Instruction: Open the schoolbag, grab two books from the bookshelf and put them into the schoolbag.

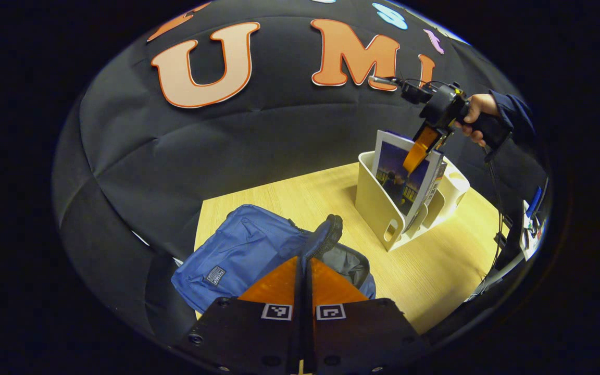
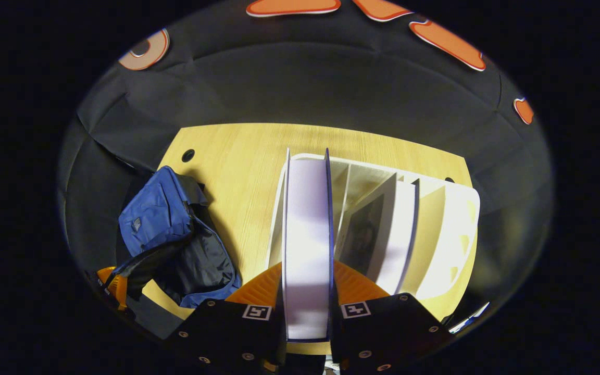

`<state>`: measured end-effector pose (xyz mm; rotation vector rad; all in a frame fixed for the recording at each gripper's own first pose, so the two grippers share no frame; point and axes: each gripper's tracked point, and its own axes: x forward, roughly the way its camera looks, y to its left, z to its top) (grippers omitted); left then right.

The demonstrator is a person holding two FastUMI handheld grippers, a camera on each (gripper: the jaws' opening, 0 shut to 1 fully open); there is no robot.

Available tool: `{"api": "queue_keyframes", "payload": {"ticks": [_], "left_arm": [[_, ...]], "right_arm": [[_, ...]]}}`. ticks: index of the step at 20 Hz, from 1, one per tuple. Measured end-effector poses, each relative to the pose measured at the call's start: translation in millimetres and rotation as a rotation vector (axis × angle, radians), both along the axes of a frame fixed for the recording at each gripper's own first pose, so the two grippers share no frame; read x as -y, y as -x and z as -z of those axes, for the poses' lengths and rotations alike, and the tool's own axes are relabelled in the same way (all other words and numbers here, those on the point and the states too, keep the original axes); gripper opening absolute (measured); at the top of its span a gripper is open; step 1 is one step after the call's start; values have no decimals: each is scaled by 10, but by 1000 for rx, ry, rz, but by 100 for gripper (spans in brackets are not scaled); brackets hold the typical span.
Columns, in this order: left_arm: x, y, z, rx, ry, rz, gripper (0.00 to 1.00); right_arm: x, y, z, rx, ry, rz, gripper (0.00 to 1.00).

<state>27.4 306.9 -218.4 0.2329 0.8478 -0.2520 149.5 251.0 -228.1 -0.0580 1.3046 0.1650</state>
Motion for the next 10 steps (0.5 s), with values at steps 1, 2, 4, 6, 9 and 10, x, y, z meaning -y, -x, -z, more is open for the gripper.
{"api": "queue_keyframes", "payload": {"ticks": [1, 2, 4, 6, 9, 10], "left_arm": [[11, 10, 12, 0, -3, 1, 3], [22, 5, 9, -4, -6, -1, 3], [12, -3, 5, -7, -10, -10, 3], [13, -11, -30, -8, -9, -21, 3], [-12, -56, -88, -10, -5, -57, 3], [-15, -69, -118, -14, -1, -64, 2]], "right_arm": [[35, 21, -97, 13, -18, 7, 32], [49, 32, -195, 26, -43, 16, 32], [183, 37, -406, 68, -78, 27, 32], [223, 81, -630, 115, -124, 47, 32], [202, 166, -974, 183, -248, 74, 32], [188, 214, -1043, 189, -295, 81, 32]]}}
